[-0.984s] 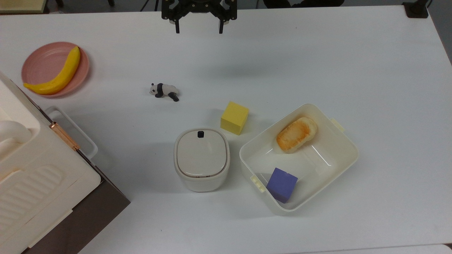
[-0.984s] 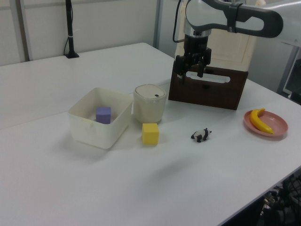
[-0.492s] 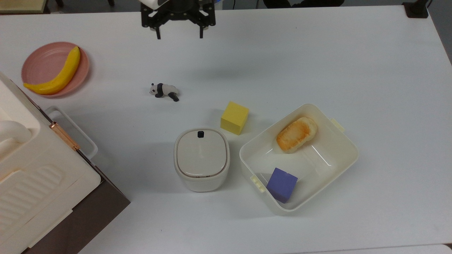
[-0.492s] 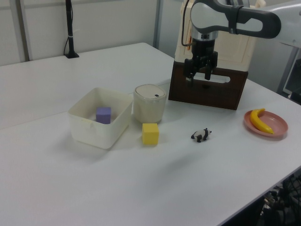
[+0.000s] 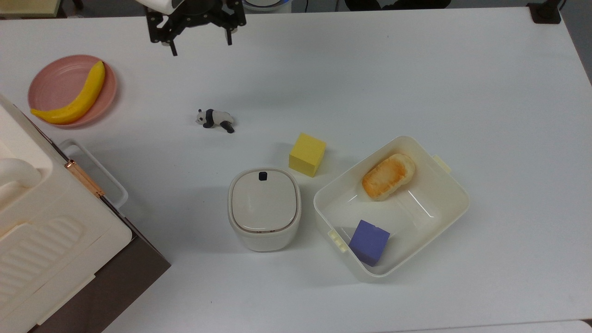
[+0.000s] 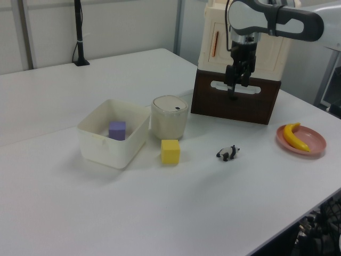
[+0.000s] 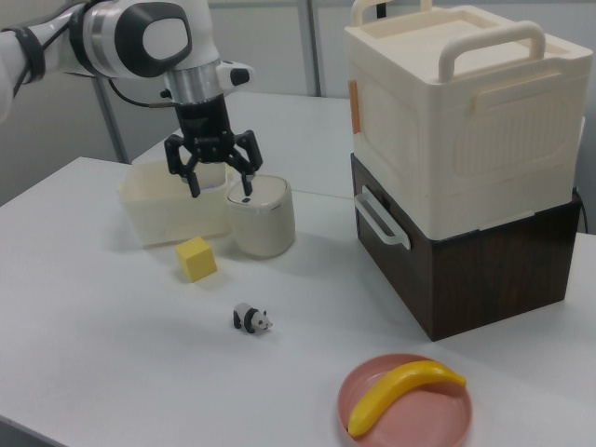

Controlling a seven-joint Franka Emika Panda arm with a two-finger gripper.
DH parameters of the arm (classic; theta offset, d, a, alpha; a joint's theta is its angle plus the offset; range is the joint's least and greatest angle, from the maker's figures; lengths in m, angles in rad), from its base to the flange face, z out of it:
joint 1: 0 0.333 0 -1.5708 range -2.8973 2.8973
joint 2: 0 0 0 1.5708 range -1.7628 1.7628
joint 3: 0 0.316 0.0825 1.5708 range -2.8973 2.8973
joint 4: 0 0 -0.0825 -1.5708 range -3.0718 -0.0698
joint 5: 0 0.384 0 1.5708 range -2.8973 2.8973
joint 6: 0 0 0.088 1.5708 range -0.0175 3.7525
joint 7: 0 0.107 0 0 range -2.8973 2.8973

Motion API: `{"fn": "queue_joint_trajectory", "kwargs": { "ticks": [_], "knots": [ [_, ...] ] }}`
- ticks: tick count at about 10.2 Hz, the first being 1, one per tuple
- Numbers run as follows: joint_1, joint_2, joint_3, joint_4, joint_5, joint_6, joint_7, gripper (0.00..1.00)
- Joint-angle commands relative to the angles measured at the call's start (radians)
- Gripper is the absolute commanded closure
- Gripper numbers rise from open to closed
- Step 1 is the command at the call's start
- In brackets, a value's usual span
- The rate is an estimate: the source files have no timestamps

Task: Slide the drawer open
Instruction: 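Move the gripper toward the white handle of the wooden drawer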

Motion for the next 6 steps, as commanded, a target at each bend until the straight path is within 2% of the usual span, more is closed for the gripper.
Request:
{"fn": "queue_joint_trajectory", "kwargs": {
  "ticks": [1, 3, 6],
  "knots": [
    [-0.018, 0.047, -0.007, 0.0, -0.07, 0.119, -0.112, 0.0],
    [-0.059, 0.094, -0.007, 0.0, -0.106, 0.207, -0.271, 0.0],
    [-0.125, 0.145, -0.007, -0.002, -0.121, 0.334, -0.366, 0.0]
  ]
}}
